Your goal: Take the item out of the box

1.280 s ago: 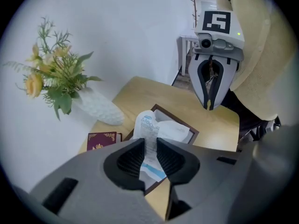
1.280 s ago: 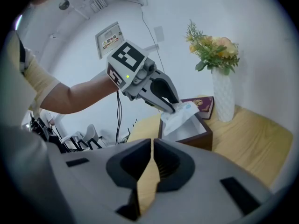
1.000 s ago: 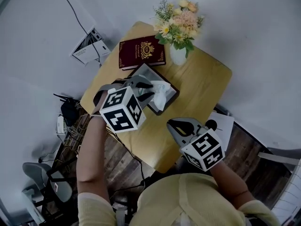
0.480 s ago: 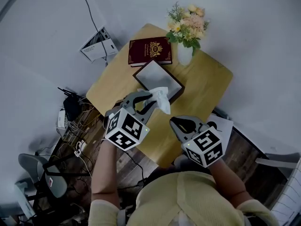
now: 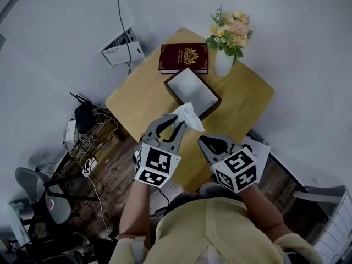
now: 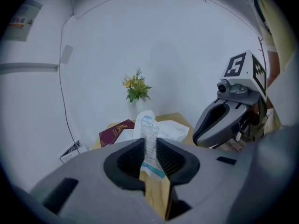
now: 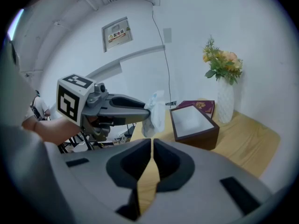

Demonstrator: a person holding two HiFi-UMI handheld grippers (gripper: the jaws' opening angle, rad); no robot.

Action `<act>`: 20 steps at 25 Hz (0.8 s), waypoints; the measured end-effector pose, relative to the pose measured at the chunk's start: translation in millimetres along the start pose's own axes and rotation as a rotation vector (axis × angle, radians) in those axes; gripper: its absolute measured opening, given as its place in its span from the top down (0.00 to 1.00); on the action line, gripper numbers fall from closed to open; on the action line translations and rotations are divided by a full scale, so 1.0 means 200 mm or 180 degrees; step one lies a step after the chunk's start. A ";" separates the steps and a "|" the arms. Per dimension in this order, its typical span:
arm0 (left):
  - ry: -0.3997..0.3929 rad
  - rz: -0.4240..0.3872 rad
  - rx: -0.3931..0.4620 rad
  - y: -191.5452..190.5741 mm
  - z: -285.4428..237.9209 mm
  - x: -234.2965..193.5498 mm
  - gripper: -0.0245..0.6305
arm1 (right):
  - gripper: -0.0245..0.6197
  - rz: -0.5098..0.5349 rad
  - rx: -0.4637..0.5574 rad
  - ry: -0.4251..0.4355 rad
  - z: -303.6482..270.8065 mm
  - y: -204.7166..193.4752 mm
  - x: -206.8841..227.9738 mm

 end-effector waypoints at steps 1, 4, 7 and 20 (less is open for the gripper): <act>0.0048 0.0062 0.0033 -0.01 0.02 0.01 0.82 | 0.91 0.0002 -0.0002 -0.0010 0.00 0.00 0.00; 0.0235 0.0188 0.0145 -0.04 0.07 0.03 0.82 | 0.91 0.0008 0.0003 -0.0044 0.00 0.00 -0.02; 0.0470 0.0264 0.0266 -0.06 0.13 0.03 0.82 | 0.91 0.0009 0.0030 -0.0081 -0.01 0.01 -0.04; 0.0953 0.0862 0.0509 -0.24 0.28 0.06 0.82 | 0.91 -0.0081 0.0377 -0.0326 -0.01 0.04 -0.08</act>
Point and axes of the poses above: the fingertips, and each gripper's own axes: z backward along the fingers, x to its right, y out of its top, the point moved 10 cm from there along z, backward along the fingers, and after that the axes turned 11 degrees about z, right-handed, at the moved point
